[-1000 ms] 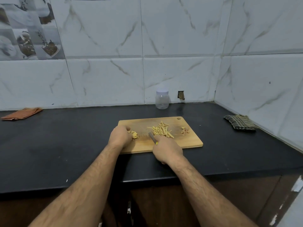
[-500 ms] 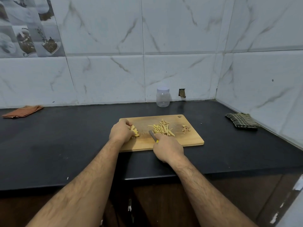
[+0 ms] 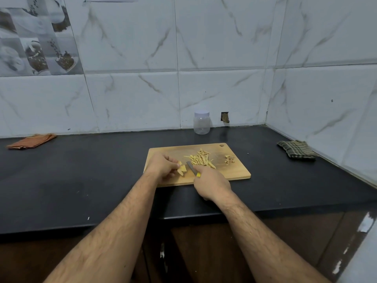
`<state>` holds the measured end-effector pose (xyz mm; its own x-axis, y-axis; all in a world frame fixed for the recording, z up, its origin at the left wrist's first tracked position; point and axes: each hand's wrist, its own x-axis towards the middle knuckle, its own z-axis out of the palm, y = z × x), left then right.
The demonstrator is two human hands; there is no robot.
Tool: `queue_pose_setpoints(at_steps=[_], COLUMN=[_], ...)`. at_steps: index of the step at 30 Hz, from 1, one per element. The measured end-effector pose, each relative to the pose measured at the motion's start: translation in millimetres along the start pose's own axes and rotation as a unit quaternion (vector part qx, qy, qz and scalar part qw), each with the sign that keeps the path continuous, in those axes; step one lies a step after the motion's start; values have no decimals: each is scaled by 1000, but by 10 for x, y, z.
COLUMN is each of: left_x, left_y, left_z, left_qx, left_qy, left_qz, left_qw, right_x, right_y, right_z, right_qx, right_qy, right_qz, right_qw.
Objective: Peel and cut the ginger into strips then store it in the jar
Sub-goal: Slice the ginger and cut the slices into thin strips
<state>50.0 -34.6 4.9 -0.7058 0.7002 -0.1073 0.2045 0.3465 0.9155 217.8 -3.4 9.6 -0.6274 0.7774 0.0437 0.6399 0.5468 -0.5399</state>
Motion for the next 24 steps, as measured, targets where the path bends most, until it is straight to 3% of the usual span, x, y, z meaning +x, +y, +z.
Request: queue_pose_setpoints(at_steps=[6, 16, 24], left_x=[6, 14, -13], left_y=[-38, -59, -44], left_z=[117, 116, 100], left_qx=[134, 99, 146], left_qy=[8, 37, 40], left_qz=[32, 12, 30], left_qw=[990, 994, 988], right_x=[-49, -72, -96], right_y=[86, 102, 75], right_z=[-58, -29, -7], right_qx=[-12, -41, -60], right_qy=[6, -6, 2], right_qz=[-5, -17, -27], right_qw=[1000, 999, 998])
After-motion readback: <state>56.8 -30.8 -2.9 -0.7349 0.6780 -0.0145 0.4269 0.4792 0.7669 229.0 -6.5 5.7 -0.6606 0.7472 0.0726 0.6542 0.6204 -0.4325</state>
